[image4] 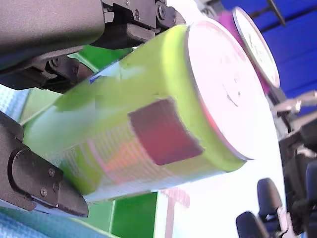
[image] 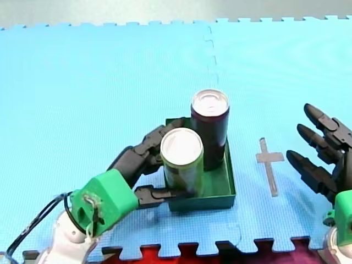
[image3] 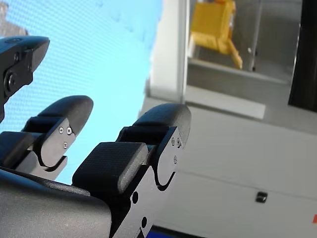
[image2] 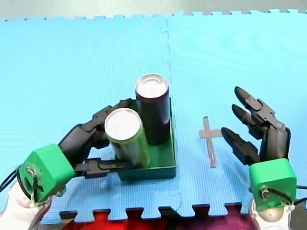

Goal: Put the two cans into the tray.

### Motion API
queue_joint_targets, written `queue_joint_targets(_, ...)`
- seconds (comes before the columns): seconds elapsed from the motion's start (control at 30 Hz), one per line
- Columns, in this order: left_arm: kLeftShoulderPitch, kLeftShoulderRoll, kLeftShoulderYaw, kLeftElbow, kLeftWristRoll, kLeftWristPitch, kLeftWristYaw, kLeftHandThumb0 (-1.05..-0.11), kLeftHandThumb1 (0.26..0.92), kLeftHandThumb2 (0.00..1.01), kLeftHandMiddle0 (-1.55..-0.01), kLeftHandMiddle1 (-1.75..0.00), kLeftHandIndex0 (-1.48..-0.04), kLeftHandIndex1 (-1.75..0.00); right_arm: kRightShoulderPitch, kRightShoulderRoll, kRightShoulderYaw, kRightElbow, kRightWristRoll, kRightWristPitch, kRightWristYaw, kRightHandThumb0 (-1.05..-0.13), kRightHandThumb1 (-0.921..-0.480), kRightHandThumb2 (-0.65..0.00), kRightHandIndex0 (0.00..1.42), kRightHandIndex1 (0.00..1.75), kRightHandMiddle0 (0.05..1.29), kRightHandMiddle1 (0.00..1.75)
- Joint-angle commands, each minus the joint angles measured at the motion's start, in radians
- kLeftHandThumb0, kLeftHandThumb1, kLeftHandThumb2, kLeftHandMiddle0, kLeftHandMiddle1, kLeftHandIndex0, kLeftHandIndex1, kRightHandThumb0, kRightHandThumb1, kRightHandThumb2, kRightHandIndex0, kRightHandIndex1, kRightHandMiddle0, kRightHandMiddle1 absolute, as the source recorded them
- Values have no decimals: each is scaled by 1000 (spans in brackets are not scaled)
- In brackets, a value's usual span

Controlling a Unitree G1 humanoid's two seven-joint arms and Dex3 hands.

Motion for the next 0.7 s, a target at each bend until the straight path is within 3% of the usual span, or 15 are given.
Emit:
queue_joint_targets(0.0,6,13,15,2,-4,12,0,-1048,921,99,-444,-5,-265,-9,1,-6,-2,-4,2,4,2,-298,-754,0,874,0,798,0)
queue_joint_targets(0.67,14,4,27,-13,-6,36,-6,-1048,910,32,-466,-10,-300,-12,4,-8,1,-8,-8,-1,-9,-301,-752,0,886,2,809,2)
